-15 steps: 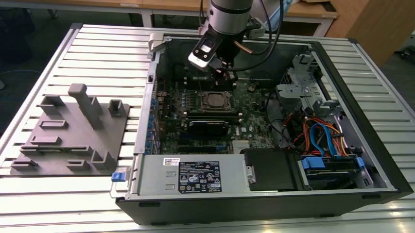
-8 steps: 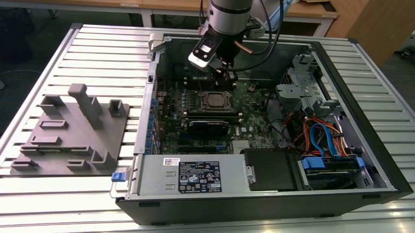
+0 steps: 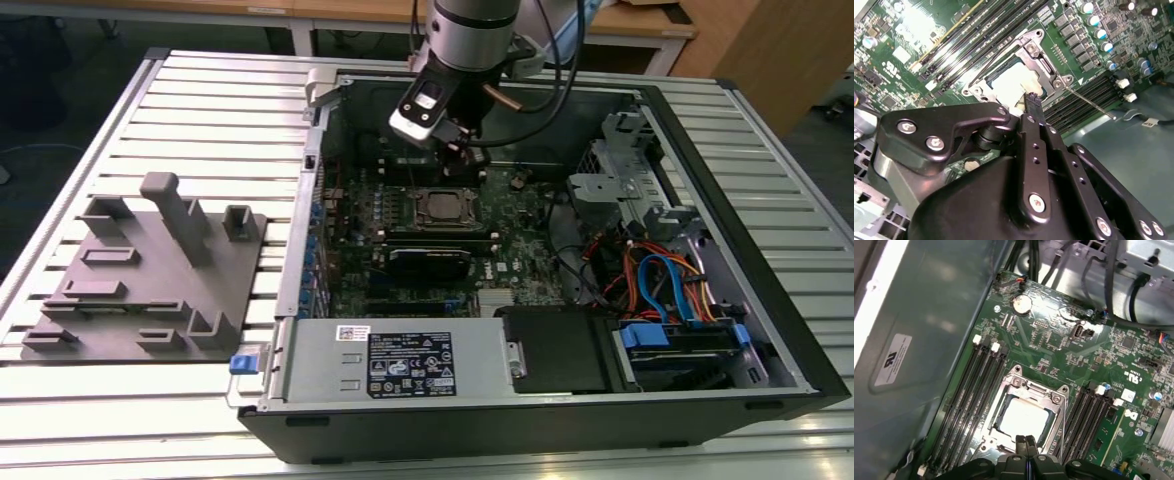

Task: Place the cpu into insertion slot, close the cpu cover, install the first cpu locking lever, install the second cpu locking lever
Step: 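Install the first cpu locking lever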

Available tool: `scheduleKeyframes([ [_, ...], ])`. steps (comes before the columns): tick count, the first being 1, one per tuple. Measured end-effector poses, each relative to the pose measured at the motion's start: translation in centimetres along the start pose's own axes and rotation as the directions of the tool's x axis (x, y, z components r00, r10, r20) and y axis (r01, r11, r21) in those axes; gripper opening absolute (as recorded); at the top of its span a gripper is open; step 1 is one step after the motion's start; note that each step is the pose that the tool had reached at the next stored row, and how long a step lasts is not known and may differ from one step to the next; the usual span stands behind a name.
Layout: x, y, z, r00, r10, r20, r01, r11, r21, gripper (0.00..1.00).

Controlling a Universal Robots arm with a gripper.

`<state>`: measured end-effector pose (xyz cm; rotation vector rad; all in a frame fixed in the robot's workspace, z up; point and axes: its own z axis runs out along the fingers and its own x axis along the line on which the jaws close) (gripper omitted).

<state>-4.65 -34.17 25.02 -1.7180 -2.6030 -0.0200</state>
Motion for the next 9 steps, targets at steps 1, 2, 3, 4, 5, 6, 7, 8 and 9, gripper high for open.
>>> scheduleKeyframes([
  [1,0.00,0.00,0.00,0.9999,-0.013,0.0001,0.013,0.9999,0.0003,0.10],
  [2,0.00,0.00,0.00,0.9997,-0.026,0.0001,0.026,0.9997,0.0005,0.10],
  [3,0.00,0.00,0.00,0.9993,-0.037,0.0002,0.037,0.9993,0.0006,0.10],
  [4,0.00,0.00,0.00,0.9989,-0.047,0.0004,0.047,0.9989,0.0004,0.10],
  [5,0.00,0.00,0.00,0.9984,-0.056,0.0008,0.056,0.9984,-0.0001,0.10],
  [6,0.00,0.00,0.01,0.9980,-0.063,0.0012,0.063,0.9980,-0.0011,0.10],
  [7,0.01,-0.01,0.01,0.9976,-0.069,0.0021,0.069,0.9976,-0.0026,0.10],
  [8,0.01,-0.01,0.01,0.9972,-0.075,0.0036,0.075,0.9972,-0.0052,0.10],
  [9,0.01,-0.03,0.00,0.9968,-0.079,0.0057,0.079,0.9968,-0.0090,0.10],
])
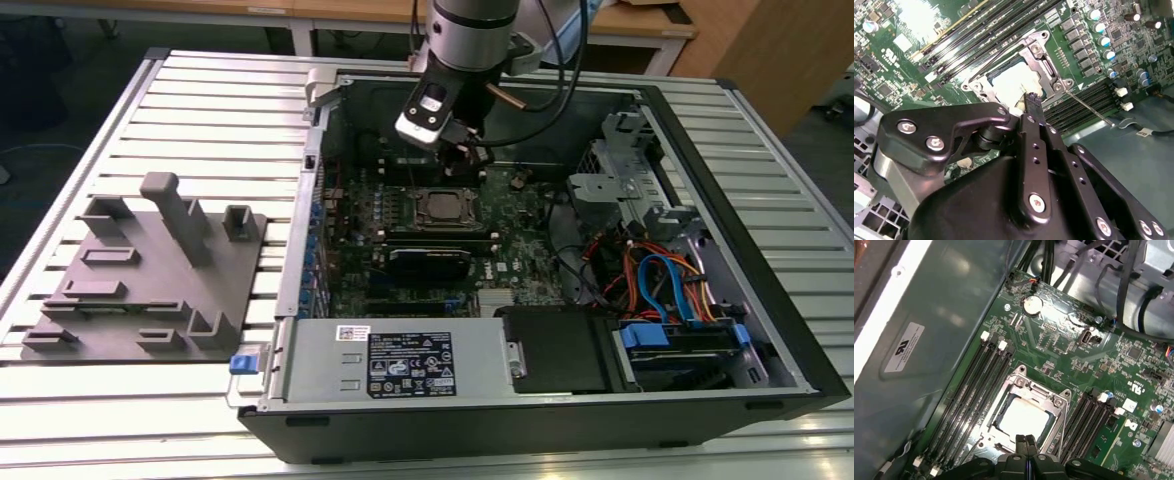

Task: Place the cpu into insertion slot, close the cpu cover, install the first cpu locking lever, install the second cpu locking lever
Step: 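Install the first cpu locking lever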

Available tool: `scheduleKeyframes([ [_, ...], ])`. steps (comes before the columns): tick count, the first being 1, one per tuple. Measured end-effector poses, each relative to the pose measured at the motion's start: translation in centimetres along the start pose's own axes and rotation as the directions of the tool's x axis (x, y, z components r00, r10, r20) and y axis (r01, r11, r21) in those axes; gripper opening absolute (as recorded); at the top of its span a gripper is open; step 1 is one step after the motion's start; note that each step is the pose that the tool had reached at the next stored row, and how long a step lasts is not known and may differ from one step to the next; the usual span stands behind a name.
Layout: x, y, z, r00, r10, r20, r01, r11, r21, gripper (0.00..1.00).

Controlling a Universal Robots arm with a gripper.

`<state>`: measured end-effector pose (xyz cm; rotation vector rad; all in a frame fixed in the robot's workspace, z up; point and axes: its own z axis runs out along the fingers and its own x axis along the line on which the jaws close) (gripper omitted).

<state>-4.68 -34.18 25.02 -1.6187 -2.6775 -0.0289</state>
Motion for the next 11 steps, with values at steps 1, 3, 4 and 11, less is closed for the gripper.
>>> scheduleKeyframes([
  [1,0.00,-0.01,0.00,1.0000,-0.004,0.0026,0.004,1.0000,-0.0048,0.10],
  [3,0.02,-0.05,0.00,0.9999,-0.010,0.0081,0.010,0.9998,-0.0151,0.10],
  [4,0.04,-0.07,-0.04,0.9999,-0.012,0.0100,0.012,0.9998,-0.0183,0.10],
  [11,0.08,-0.13,-0.62,0.9998,-0.016,0.0145,0.017,0.9995,-0.0271,0.10],
])
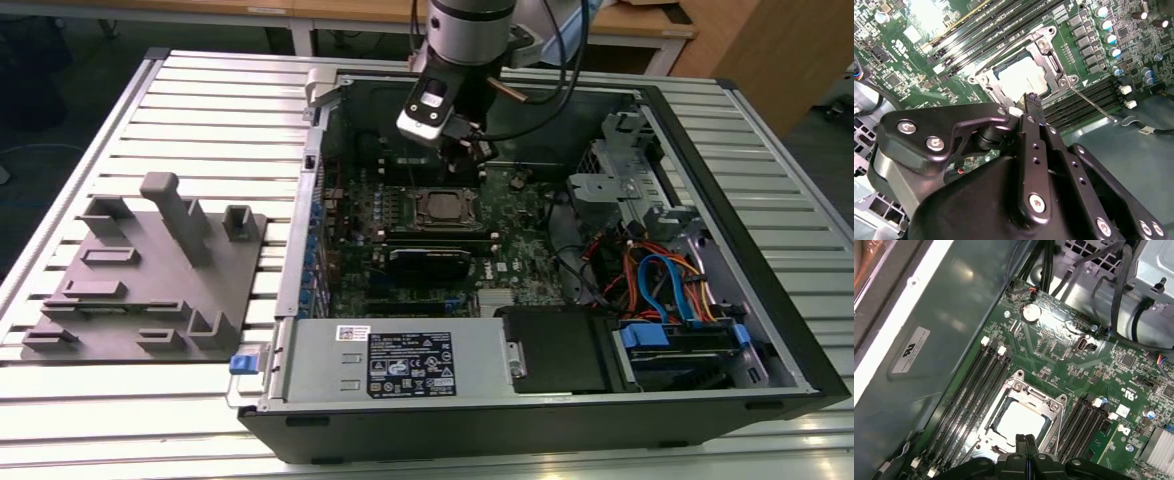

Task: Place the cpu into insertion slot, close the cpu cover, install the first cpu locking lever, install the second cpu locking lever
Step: 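Install the first cpu locking lever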

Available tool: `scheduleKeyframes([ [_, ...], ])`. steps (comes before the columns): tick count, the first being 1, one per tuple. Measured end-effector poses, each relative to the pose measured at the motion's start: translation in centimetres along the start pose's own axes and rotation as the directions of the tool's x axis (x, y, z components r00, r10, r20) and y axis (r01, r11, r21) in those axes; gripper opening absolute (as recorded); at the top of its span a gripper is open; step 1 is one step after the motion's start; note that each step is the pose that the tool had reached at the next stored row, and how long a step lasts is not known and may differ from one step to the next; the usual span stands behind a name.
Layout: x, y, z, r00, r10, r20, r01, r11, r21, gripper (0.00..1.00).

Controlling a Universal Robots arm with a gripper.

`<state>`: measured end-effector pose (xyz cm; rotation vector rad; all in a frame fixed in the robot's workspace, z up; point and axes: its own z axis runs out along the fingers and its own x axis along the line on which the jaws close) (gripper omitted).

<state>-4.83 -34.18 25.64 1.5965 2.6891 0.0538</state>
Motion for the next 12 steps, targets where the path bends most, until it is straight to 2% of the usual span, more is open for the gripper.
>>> scheduleKeyframes([
  [3,0.01,-0.01,0.01,1.0000,-0.008,0.0013,0.008,1.0000,-0.0032,0.10],
  [7,0.02,-0.02,0.00,0.9991,-0.043,0.0005,0.043,0.9990,-0.0034,0.10],
  [9,0.02,-0.03,0.00,0.9975,-0.070,-0.0005,0.070,0.9975,-0.0034,0.10],
  [12,0.01,-0.03,0.00,0.9932,-0.116,-0.0021,0.116,0.9932,-0.0033,0.10],
])
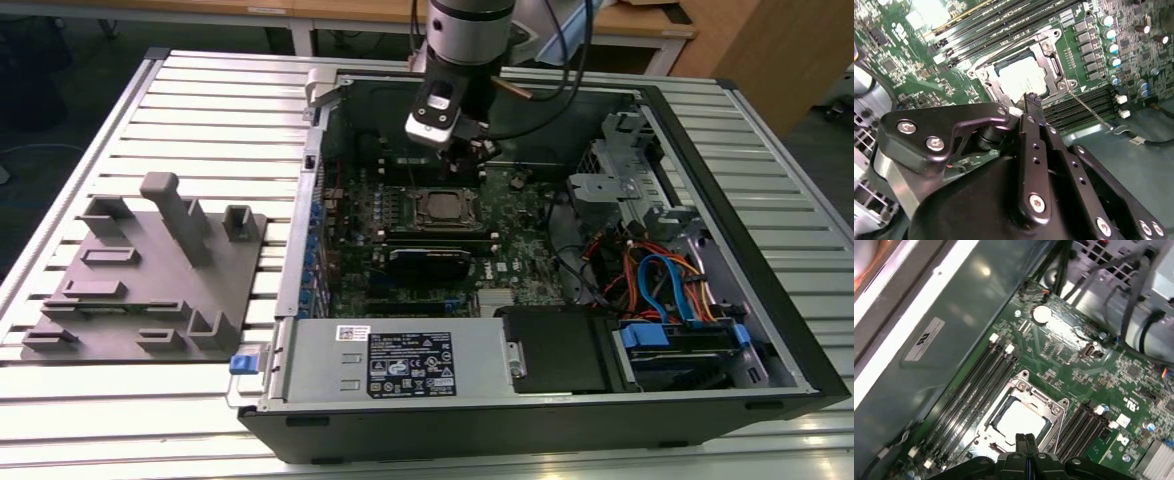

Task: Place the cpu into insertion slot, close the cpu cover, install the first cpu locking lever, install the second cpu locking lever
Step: 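Install the first cpu locking lever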

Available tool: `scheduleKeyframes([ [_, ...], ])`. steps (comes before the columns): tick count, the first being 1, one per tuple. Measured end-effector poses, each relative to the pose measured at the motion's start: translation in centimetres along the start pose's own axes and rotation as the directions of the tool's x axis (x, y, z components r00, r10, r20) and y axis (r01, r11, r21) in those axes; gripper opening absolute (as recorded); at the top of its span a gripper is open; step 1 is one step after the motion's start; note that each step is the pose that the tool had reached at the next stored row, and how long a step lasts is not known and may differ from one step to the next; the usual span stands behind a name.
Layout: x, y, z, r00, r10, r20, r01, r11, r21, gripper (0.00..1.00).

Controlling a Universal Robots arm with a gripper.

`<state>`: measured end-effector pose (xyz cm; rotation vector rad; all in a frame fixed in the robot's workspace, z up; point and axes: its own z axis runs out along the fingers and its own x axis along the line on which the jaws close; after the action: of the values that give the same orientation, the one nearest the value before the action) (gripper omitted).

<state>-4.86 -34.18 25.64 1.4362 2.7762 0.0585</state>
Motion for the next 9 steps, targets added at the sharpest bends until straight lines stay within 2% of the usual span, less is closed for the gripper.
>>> scheduleKeyframes([
  [4,0.00,0.00,0.00,0.9981,-0.061,-0.0024,0.061,0.9981,0.0001,0.10],
  [9,0.00,0.00,0.00,0.9909,-0.135,-0.0054,0.135,0.9909,-0.0001,0.10],
])
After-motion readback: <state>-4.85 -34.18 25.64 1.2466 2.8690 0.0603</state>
